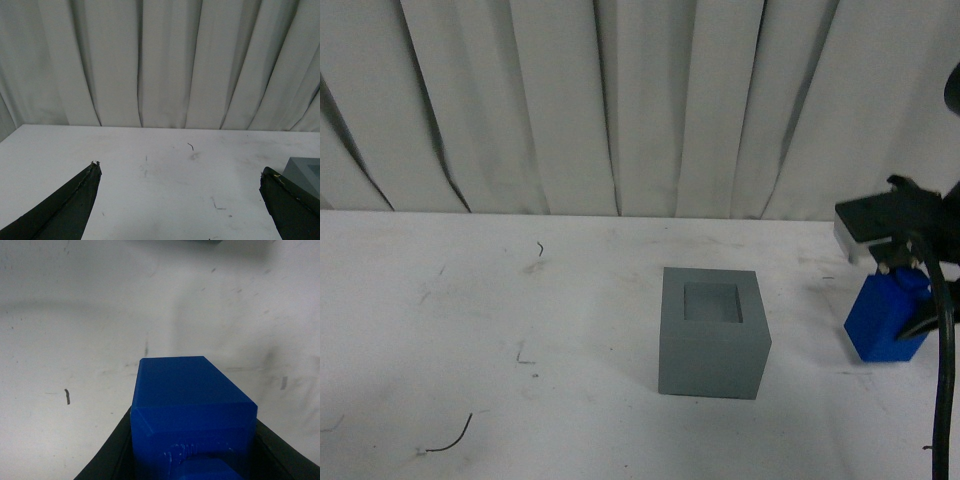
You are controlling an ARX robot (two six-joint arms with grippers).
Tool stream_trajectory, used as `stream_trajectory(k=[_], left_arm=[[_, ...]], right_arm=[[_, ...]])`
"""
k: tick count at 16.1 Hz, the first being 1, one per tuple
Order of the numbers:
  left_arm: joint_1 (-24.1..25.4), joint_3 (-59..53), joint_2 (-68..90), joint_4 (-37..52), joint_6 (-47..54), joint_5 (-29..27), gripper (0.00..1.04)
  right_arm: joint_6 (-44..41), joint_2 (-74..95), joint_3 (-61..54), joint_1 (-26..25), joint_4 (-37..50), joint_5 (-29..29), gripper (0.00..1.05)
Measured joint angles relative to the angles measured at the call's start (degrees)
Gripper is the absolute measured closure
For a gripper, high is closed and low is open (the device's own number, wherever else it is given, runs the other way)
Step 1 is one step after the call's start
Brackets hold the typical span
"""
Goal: Insert blue part into gray base
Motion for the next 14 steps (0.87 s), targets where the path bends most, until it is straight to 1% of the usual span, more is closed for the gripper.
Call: stream_trajectory(k=[3, 5, 8, 14], left_arm=[[0.0, 0.0, 0.0, 0.0, 0.0, 0.0, 0.07], [0.0, 0.0, 0.0, 0.0, 0.0, 0.0, 0.07], [0.0, 0.0, 0.0, 0.0, 0.0, 0.0, 0.07], [0.0, 0.0, 0.0, 0.0, 0.0, 0.0, 0.07]], right_arm=[[2.1, -2.2, 8.8, 5.1, -8.2, -2.1, 0.58], [4.3, -2.0, 12.5, 8.4, -12.5, -3.7, 0.58], [7.2, -1.6, 14.8, 12.0, -13.3, -4.8, 0.58], [12.2, 2.5, 16.4, 16.7, -12.9, -3.5, 0.58]])
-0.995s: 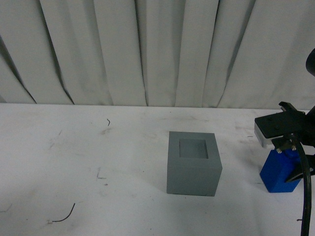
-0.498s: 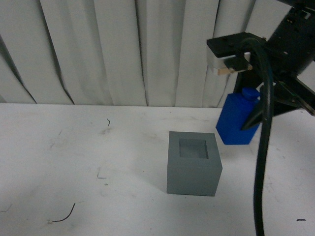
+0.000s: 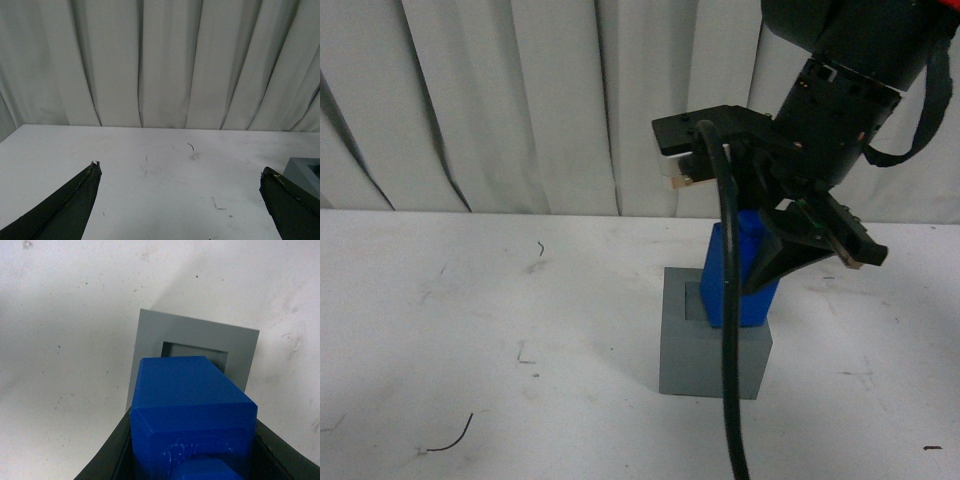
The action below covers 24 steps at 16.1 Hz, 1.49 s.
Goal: Insert blue part into gray base
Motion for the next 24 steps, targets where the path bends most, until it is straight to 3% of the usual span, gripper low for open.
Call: stream_trajectory(k=[24], left_arm=[[0.0, 0.0, 0.0, 0.0, 0.0, 0.0, 0.07]], right_arm=[[7.3, 2.2, 1.4, 2.2, 3.0, 3.6, 0.58]])
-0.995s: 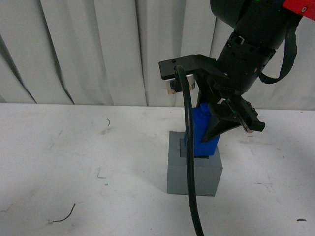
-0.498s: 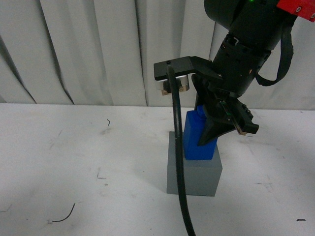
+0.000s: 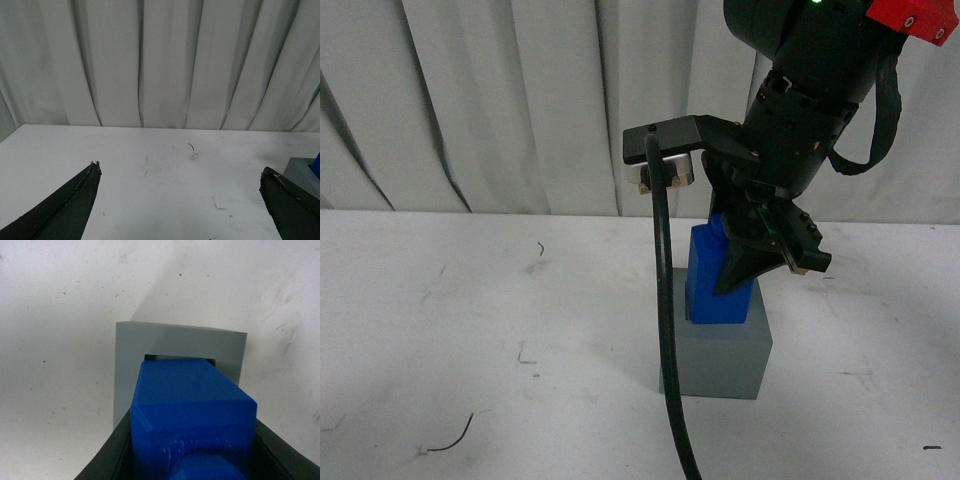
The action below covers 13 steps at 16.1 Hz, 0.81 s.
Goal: Insert blue part into gray base
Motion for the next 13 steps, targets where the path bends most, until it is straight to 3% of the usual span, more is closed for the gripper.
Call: stream_trajectory(k=[6, 10, 11, 13], left_arm=[[0.0, 0.0, 0.0, 0.0, 0.0, 0.0, 0.07], [0.0, 0.0, 0.0, 0.0, 0.0, 0.0, 0.07], [0.0, 0.0, 0.0, 0.0, 0.0, 0.0, 0.07], [0.0, 0.0, 0.0, 0.0, 0.0, 0.0, 0.07]], right_arm=[[1.0, 1.6, -0.4, -0.3, 1.6, 0.5, 0.54], [1.0, 2.2, -0.8, -0.7, 0.7, 0.5, 0.09], [1.0, 2.1, -0.6, -0.7, 0.6, 0.2, 0.05], [1.0, 1.8, 0.2, -0.7, 0.4, -1.4, 0.06]])
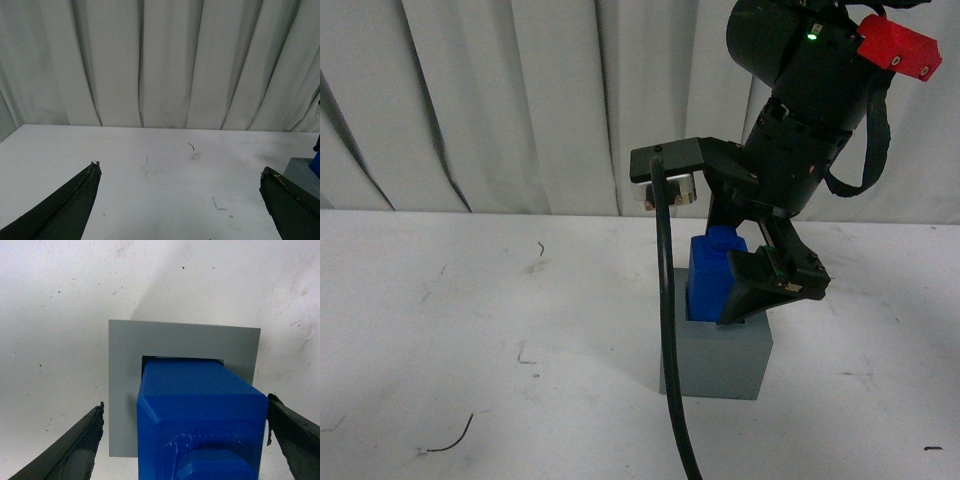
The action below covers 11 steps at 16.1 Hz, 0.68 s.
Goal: Insert blue part into gray base
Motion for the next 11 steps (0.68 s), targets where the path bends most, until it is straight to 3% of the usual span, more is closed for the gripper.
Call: stream_trajectory(k=[5, 7, 9, 11], left_arm=[[0.0, 0.0, 0.0, 0.0, 0.0, 0.0, 0.07], [0.0, 0.0, 0.0, 0.0, 0.0, 0.0, 0.07], [0.0, 0.0, 0.0, 0.0, 0.0, 0.0, 0.07], [0.0, 0.0, 0.0, 0.0, 0.0, 0.0, 0.07]], right_arm=[[0.1, -4.7, 0.0, -0.2, 1.4, -2.4, 0.06], [1.6, -7.8, -0.6, -0.8, 4.0, -6.0, 0.06], [4.5, -12.6, -4.9, -2.7, 12.4, -11.9, 0.06], [10.8, -19.7, -12.9, -5.1, 27.0, -16.6, 0.06]])
